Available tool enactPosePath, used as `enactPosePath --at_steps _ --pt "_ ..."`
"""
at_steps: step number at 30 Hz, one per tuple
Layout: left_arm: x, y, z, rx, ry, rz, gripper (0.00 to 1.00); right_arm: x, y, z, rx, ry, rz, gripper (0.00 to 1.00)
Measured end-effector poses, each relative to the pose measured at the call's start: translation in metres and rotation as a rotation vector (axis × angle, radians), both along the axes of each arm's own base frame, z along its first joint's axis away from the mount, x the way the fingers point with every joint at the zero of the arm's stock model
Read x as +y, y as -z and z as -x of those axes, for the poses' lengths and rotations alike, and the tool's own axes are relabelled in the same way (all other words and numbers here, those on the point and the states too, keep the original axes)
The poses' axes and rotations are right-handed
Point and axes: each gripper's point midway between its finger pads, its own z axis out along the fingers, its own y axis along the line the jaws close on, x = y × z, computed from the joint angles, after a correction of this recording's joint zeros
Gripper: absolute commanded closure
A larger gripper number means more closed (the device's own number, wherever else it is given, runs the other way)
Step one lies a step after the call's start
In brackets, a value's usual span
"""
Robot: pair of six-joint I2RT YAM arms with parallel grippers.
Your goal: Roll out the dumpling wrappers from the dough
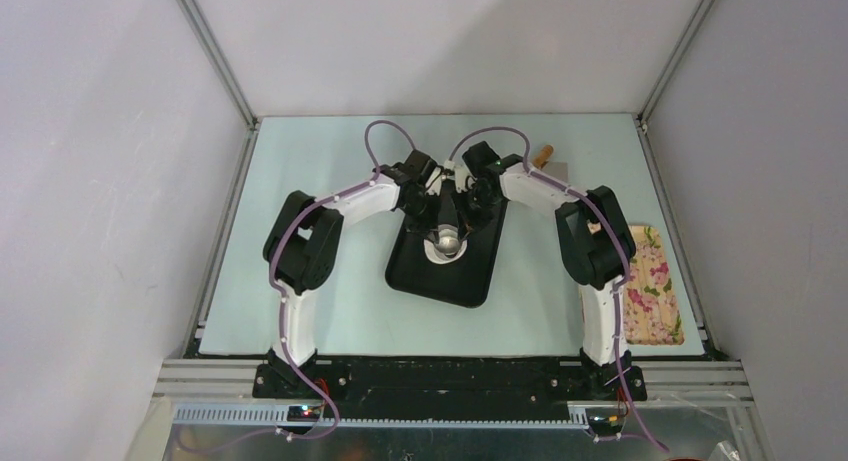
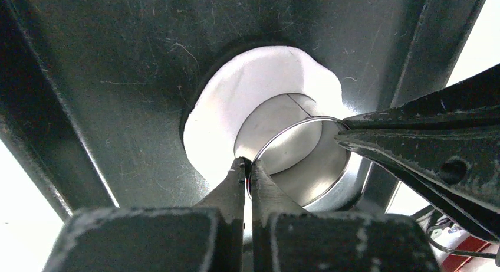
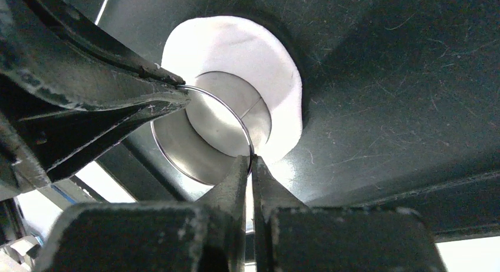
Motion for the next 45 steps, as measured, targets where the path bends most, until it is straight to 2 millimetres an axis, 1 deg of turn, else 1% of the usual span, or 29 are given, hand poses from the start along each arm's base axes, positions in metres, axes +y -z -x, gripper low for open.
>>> enactPosePath --at_steps 9,23,30,33,39,40,42,43,44,45 --pt "0.002 -0.001 -0.005 0.016 -0.030 -0.024 1.00 0.002 0.001 -0.007 0.001 0.010 0.011 1.00" --pt "0.008 -0.005 -0.010 -0.130 0.012 -0.076 1.00 0.007 -0.003 -0.003 -0.097 0.018 -0.085 1.00" --pt "0.012 -0.016 -0.013 -0.208 0.024 -0.083 1.00 0.010 -0.014 -0.003 -0.156 -0.002 -0.122 1.00" --pt "0.012 -0.018 -0.014 -0.226 0.027 -0.082 1.00 0.010 -0.017 -0.004 -0.172 -0.007 -0.128 1.00" --pt "0.012 -0.017 -0.013 -0.236 0.029 -0.078 1.00 0.010 -0.016 -0.002 -0.175 -0.011 -0.130 1.00" --pt "0.012 -0.017 -0.013 -0.237 0.030 -0.077 0.99 0.010 -0.016 -0.002 -0.175 -0.012 -0.130 1.00" --pt "0.012 -0.017 -0.013 -0.237 0.030 -0.077 0.95 0.010 -0.016 -0.002 -0.175 -0.012 -0.129 1.00" --pt "0.012 -0.017 -0.013 -0.237 0.030 -0.077 0.91 0.010 -0.016 -0.002 -0.175 -0.012 -0.129 0.98" --pt "0.012 -0.017 -0.013 -0.238 0.031 -0.078 0.86 0.009 -0.016 -0.002 -0.174 -0.011 -0.129 0.90" --pt "0.012 -0.017 -0.014 -0.239 0.032 -0.078 0.84 0.009 -0.016 -0.002 -0.173 -0.012 -0.129 0.87"
